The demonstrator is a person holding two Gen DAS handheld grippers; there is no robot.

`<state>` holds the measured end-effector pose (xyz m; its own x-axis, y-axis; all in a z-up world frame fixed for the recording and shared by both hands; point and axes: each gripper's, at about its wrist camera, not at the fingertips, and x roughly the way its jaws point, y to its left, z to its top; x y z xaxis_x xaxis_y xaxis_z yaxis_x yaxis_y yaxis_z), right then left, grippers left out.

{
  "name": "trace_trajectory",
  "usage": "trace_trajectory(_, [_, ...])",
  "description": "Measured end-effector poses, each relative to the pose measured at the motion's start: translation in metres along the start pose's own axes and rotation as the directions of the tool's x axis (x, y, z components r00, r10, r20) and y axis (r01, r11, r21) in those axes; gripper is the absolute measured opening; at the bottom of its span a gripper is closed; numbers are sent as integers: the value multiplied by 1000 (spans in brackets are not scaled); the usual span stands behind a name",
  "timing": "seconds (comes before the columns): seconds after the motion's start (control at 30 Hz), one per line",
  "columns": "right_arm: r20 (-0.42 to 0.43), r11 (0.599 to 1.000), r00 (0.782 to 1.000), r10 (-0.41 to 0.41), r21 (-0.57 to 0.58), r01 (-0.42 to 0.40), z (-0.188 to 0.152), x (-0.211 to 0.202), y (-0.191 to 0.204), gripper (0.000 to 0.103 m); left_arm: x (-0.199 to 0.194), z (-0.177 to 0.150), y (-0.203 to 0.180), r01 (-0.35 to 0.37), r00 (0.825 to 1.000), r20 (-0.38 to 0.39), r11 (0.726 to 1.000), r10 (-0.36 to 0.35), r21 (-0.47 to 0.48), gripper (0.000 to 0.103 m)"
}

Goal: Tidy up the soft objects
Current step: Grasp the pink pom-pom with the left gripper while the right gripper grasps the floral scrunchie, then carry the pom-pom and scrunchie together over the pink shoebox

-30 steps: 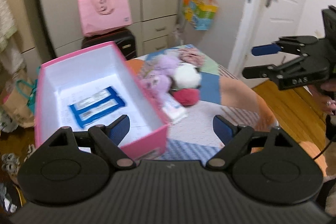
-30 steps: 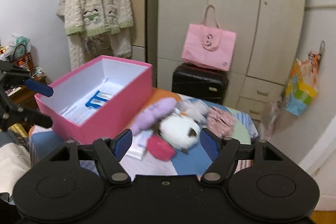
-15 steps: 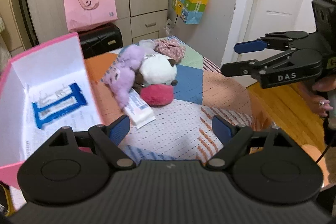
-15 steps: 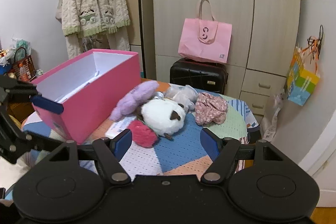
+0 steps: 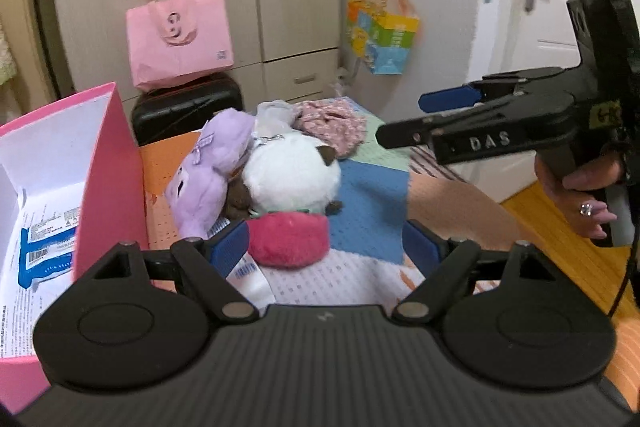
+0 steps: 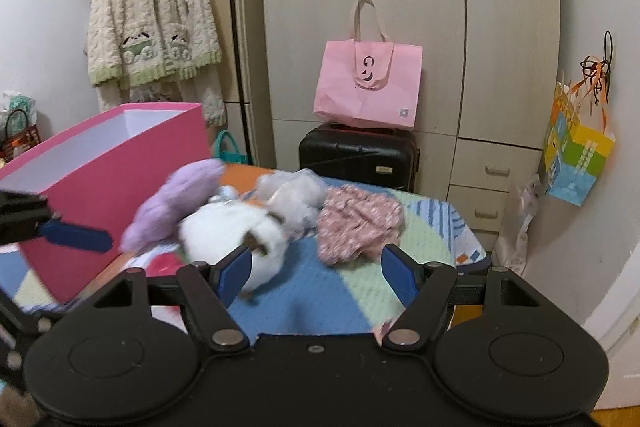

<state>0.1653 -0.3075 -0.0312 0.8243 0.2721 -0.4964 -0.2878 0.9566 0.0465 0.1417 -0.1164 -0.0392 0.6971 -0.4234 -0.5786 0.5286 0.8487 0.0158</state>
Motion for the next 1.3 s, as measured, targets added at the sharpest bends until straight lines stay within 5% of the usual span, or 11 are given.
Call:
trace_trajectory(0.43, [-102, 999, 994, 26, -37, -30, 27, 101, -31, 83, 54, -9, 6, -145, 989, -22, 989, 144, -38, 83])
trace_trajectory(0.73, [-160, 998, 985, 62, 15, -61, 22, 130, -44, 88, 58, -14, 4, -127, 992, -7, 991, 126, -48, 83])
trace_trajectory(0.83, [-173, 995, 981, 90, 58, -81, 21, 137, -48, 88, 57, -15, -3, -138, 990, -18, 990, 138, -10, 65])
trace_trajectory(0.9, [-172, 994, 981, 93, 78, -81, 18, 138, -51, 82, 58, -16, -4, -135, 990, -31, 991, 135, -9, 57])
trace_trajectory(0.97, [-158, 996, 985, 65, 70, -55, 15, 135, -52, 52, 59, -17, -1, -125, 992, -30, 991, 124, -36, 56])
trace_trajectory(1.07, [-148, 998, 988, 45, 53, -38, 11, 129, -53, 28, 58, -16, 4, -115, 993, -27, 991, 114, -62, 55])
trace_trajectory(1.3, [-114, 999, 993, 22, 39, -18, -2, 100, -41, 25, 56, -13, 9, -94, 995, -25, 991, 92, -94, 55])
